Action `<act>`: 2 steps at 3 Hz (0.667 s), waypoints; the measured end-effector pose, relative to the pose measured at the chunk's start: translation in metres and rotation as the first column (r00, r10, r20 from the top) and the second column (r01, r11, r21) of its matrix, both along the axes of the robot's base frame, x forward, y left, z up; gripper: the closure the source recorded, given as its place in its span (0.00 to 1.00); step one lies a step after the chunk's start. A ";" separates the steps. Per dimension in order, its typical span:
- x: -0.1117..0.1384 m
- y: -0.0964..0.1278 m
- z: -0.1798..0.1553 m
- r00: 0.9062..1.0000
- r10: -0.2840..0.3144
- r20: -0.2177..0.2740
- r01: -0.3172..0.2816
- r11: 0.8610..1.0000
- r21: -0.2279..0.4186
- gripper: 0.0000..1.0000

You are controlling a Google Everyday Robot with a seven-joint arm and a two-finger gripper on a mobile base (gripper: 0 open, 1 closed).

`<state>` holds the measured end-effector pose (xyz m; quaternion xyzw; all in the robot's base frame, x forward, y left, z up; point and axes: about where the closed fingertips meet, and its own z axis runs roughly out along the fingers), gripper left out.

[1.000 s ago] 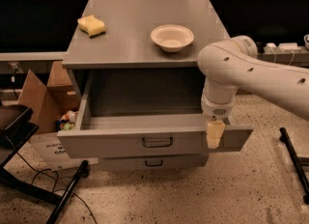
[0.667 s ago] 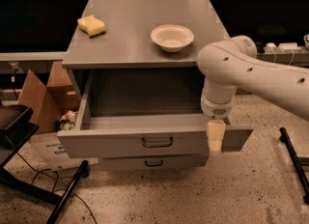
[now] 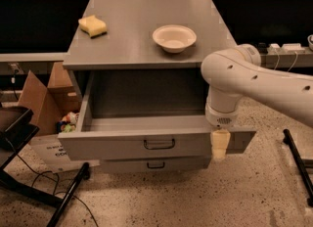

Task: Open top drawer

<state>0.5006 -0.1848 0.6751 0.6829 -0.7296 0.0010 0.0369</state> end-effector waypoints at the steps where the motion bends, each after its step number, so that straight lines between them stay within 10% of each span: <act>1: -0.059 -0.001 -0.010 0.997 -0.012 -0.081 0.013 1.000 0.012 0.41; 2: -0.068 -0.002 -0.011 0.995 -0.013 -0.096 0.014 1.000 0.011 0.65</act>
Offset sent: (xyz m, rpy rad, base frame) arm -0.3038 -0.0040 0.0484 -0.0787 0.2678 -0.1179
